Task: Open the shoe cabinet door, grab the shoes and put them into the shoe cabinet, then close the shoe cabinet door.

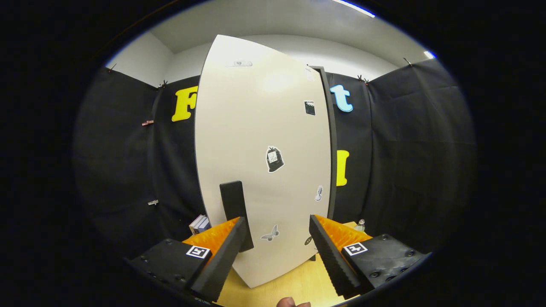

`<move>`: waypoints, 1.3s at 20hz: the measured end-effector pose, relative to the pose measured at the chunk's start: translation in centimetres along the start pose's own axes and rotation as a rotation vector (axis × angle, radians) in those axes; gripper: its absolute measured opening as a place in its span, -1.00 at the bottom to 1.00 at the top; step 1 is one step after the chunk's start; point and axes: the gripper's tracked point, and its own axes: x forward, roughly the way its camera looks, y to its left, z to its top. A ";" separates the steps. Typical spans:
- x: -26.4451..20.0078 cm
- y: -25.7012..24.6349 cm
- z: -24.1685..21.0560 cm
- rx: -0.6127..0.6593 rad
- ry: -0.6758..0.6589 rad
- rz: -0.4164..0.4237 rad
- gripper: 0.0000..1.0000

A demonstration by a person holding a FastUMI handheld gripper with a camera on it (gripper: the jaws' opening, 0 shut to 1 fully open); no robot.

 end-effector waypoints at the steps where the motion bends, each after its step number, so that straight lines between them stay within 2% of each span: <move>1: 0.0 0.2 -0.1 0.009 0.004 0.000 0.94; 26: 0.4 -0.6 0.1 0.018 0.001 -0.059 0.95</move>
